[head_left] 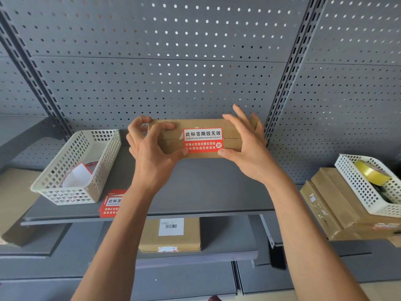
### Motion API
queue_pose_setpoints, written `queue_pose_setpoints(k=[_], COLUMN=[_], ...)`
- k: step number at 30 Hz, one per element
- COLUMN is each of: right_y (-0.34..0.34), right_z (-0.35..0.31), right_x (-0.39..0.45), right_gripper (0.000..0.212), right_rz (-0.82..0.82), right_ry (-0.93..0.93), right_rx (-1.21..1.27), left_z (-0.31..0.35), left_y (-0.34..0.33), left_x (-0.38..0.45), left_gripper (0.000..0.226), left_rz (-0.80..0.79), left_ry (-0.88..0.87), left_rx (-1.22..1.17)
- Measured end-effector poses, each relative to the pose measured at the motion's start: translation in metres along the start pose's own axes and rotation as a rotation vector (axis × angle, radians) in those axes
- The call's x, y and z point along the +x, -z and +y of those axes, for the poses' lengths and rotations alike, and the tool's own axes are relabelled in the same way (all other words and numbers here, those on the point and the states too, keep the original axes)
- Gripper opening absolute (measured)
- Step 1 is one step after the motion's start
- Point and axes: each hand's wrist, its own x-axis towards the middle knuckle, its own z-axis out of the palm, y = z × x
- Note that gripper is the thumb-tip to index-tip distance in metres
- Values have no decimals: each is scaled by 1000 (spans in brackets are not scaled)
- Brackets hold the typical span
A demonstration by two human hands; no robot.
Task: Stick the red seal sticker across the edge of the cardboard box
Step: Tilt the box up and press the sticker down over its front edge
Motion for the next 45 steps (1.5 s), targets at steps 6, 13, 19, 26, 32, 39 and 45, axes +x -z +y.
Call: queue_pose_setpoints(k=[6, 13, 19, 26, 32, 39, 45], right_y=[0, -21, -22, -22, -17, -36, -56], right_z=[2, -9, -3, 2, 11, 24, 32], right_x=[-2, -2, -3, -8, -18, -49, -72], right_gripper=[83, 85, 83, 76, 76, 81, 83], right_rz=[-12, 145, 126, 106, 28, -21, -63], right_ry=[-1, -55, -41, -39, -7, -38, -82], right_rx=[-1, -54, -58, -57, 5, 90, 118], left_z=[-3, 10, 8, -4, -5, -20, -37], left_y=[1, -9, -12, -5, -1, -1, -2], left_x=[-5, -11, -15, -21, -34, -69, -92], left_gripper=[64, 72, 68, 62, 63, 64, 54], left_rz=[-12, 54, 65, 25, 10, -41, -58], left_ry=[-12, 53, 45, 19, 34, 76, 100], left_rx=[20, 54, 51, -5, -25, -4, -3])
